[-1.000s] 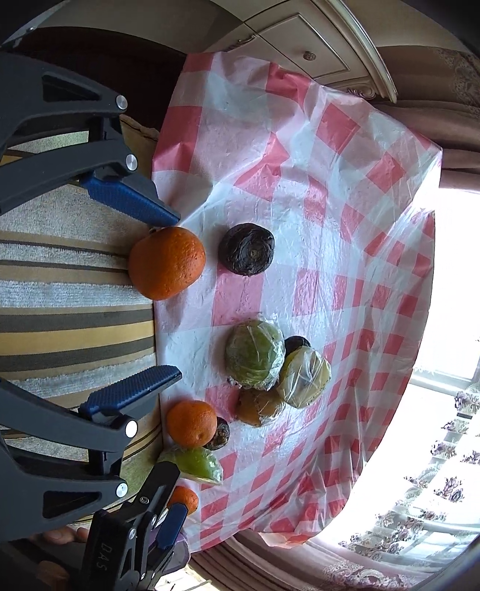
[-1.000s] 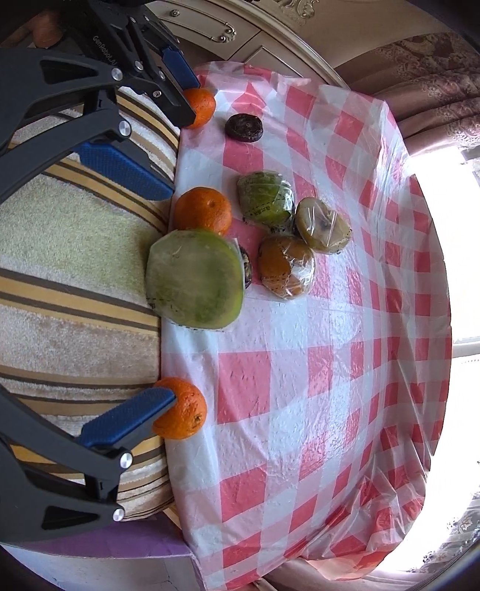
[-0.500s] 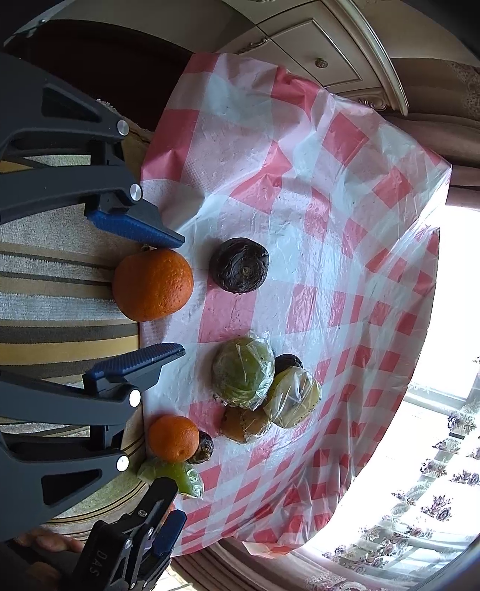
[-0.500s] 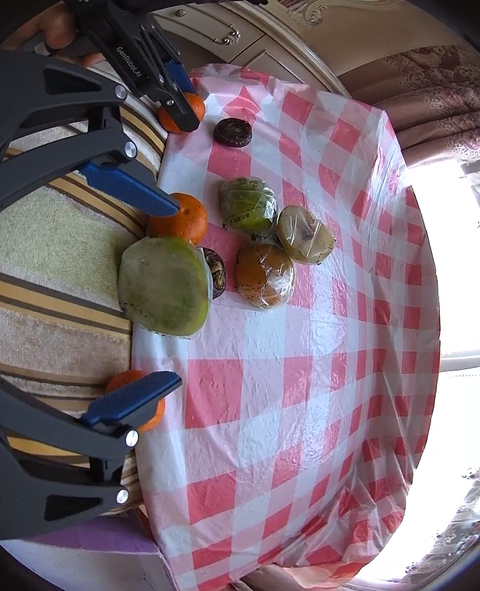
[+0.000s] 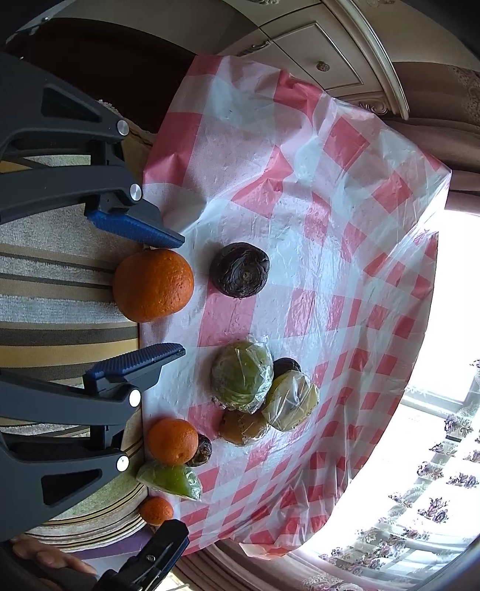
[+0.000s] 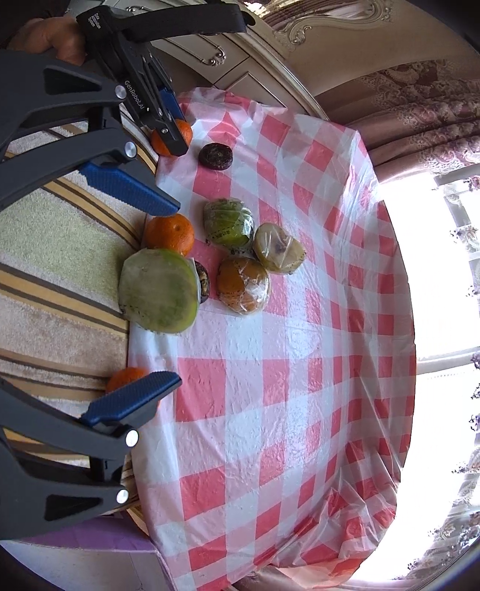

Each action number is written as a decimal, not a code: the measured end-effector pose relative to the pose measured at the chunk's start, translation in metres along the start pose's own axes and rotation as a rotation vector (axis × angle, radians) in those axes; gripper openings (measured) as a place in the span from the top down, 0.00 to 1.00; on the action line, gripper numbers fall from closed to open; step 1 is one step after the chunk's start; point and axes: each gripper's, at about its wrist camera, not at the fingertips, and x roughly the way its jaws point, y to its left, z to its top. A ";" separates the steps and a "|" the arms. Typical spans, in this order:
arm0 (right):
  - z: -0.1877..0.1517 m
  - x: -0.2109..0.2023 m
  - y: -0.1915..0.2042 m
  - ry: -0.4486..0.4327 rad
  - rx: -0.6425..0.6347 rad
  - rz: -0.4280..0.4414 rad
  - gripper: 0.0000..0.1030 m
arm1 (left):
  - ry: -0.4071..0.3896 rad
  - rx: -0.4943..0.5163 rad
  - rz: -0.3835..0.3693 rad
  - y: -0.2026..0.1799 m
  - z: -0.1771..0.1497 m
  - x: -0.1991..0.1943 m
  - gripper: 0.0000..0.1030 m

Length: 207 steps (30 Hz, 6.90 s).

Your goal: Organize fruits

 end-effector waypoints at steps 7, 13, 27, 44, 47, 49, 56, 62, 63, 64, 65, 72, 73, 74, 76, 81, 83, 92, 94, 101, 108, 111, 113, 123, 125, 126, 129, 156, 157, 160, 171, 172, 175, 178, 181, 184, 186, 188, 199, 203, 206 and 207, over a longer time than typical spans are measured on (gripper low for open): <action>-0.005 0.015 -0.029 0.105 0.031 -0.147 0.33 | -0.009 -0.014 0.008 0.003 -0.002 -0.004 0.54; -0.012 0.030 -0.032 0.160 0.036 -0.149 0.41 | 0.010 -0.036 0.022 0.006 -0.002 -0.001 0.60; -0.017 0.037 -0.052 0.177 0.124 -0.148 0.64 | 0.002 -0.041 0.031 0.002 -0.008 -0.008 0.63; -0.019 -0.023 -0.080 0.058 0.156 -0.148 0.66 | -0.120 0.134 -0.024 -0.052 -0.006 -0.046 0.63; -0.021 -0.045 -0.103 0.028 0.191 -0.177 0.66 | -0.133 0.208 -0.075 -0.081 -0.004 -0.052 0.63; -0.022 -0.059 -0.124 0.008 0.218 -0.216 0.66 | -0.144 0.261 -0.122 -0.104 -0.004 -0.056 0.63; -0.043 -0.093 -0.207 -0.019 0.335 -0.383 0.66 | -0.079 0.479 -0.323 -0.207 -0.009 -0.044 0.63; -0.075 -0.096 -0.279 0.060 0.478 -0.474 0.66 | 0.001 0.691 -0.496 -0.314 -0.028 -0.026 0.63; -0.080 -0.094 -0.289 0.083 0.499 -0.486 0.66 | 0.020 0.726 -0.525 -0.330 -0.032 -0.023 0.63; -0.086 -0.093 -0.298 0.106 0.514 -0.501 0.66 | 0.038 0.756 -0.551 -0.344 -0.037 -0.019 0.63; -0.091 -0.093 -0.306 0.125 0.525 -0.521 0.66 | 0.055 0.787 -0.567 -0.357 -0.042 -0.015 0.63; -0.104 -0.089 -0.338 0.196 0.569 -0.584 0.66 | 0.172 1.027 -0.629 -0.421 -0.090 0.015 0.63; -0.103 -0.086 -0.342 0.208 0.566 -0.583 0.66 | 0.191 1.045 -0.628 -0.424 -0.095 0.021 0.63; -0.101 -0.083 -0.344 0.219 0.562 -0.581 0.66 | 0.211 1.057 -0.620 -0.428 -0.101 0.027 0.63; -0.099 -0.080 -0.347 0.228 0.556 -0.583 0.66 | 0.240 1.083 -0.601 -0.433 -0.108 0.036 0.63; -0.100 -0.070 -0.355 0.268 0.551 -0.596 0.66 | 0.259 1.159 -0.570 -0.446 -0.124 0.047 0.63; -0.101 -0.067 -0.357 0.281 0.553 -0.596 0.65 | 0.268 1.172 -0.540 -0.448 -0.129 0.054 0.63; -0.102 -0.055 -0.359 0.329 0.546 -0.603 0.55 | 0.320 1.171 -0.519 -0.449 -0.135 0.070 0.62; -0.101 -0.057 -0.359 0.321 0.544 -0.613 0.44 | 0.312 1.176 -0.518 -0.450 -0.135 0.070 0.59; -0.101 -0.060 -0.356 0.316 0.536 -0.621 0.25 | 0.290 1.158 -0.530 -0.448 -0.133 0.067 0.27; -0.095 -0.080 -0.354 0.238 0.562 -0.674 0.22 | 0.227 1.115 -0.568 -0.441 -0.121 0.050 0.22; -0.089 -0.099 -0.348 0.140 0.578 -0.693 0.21 | 0.136 1.104 -0.555 -0.436 -0.114 0.033 0.15; -0.083 -0.112 -0.342 0.076 0.567 -0.715 0.19 | 0.068 1.113 -0.524 -0.431 -0.110 0.022 0.15; -0.044 -0.145 -0.285 -0.139 0.432 -0.676 0.10 | -0.024 0.928 -0.495 -0.361 -0.062 -0.010 0.15; -0.039 -0.141 -0.273 -0.142 0.418 -0.642 0.10 | -0.030 0.850 -0.474 -0.341 -0.048 -0.011 0.15; -0.037 -0.138 -0.267 -0.142 0.410 -0.623 0.10 | -0.035 0.812 -0.468 -0.329 -0.041 -0.012 0.14; -0.030 -0.128 -0.249 -0.145 0.391 -0.572 0.10 | -0.064 0.733 -0.437 -0.297 -0.026 -0.015 0.15; -0.006 -0.041 -0.085 -0.054 0.150 -0.188 0.08 | -0.036 0.362 -0.340 -0.119 -0.015 -0.036 0.12; -0.007 -0.038 -0.082 -0.046 0.145 -0.185 0.08 | -0.037 0.357 -0.331 -0.113 -0.017 -0.038 0.12; -0.009 -0.027 -0.072 -0.019 0.123 -0.175 0.08 | -0.038 0.326 -0.302 -0.096 -0.019 -0.040 0.12; -0.010 0.005 -0.016 0.062 -0.021 -0.067 0.08 | -0.049 0.203 -0.127 -0.028 0.005 -0.025 0.23; -0.009 0.010 -0.012 0.077 -0.030 -0.048 0.08 | -0.046 0.196 -0.110 -0.024 0.008 -0.022 0.24; -0.008 0.024 -0.005 0.112 -0.027 -0.018 0.08 | -0.038 0.163 -0.069 -0.010 0.017 -0.013 0.28; -0.006 0.031 -0.006 0.123 0.003 -0.007 0.08 | -0.017 0.144 -0.031 -0.001 0.025 -0.003 0.31; -0.004 0.035 -0.005 0.126 0.009 -0.004 0.08 | -0.004 0.147 0.011 0.002 0.033 0.007 0.31; -0.003 0.038 -0.004 0.127 0.004 0.003 0.08 | 0.006 0.166 0.052 0.001 0.039 0.018 0.32; -0.003 0.040 -0.003 0.128 0.005 0.010 0.08 | 0.018 0.171 0.069 0.000 0.041 0.024 0.34; -0.002 0.044 -0.002 0.135 0.010 0.022 0.08 | 0.023 0.173 0.077 0.000 0.042 0.028 0.35; -0.003 0.058 0.000 0.174 0.013 0.057 0.21 | 0.067 0.175 0.089 0.002 0.041 0.044 0.44; -0.002 0.060 -0.001 0.178 0.022 0.079 0.21 | 0.079 0.174 0.093 0.002 0.040 0.047 0.54; -0.002 0.060 -0.001 0.179 0.023 0.085 0.21 | 0.085 0.166 0.088 0.004 0.040 0.048 0.61; -0.002 0.060 0.000 0.177 0.019 0.086 0.21 | 0.087 0.167 0.088 0.004 0.040 0.049 0.63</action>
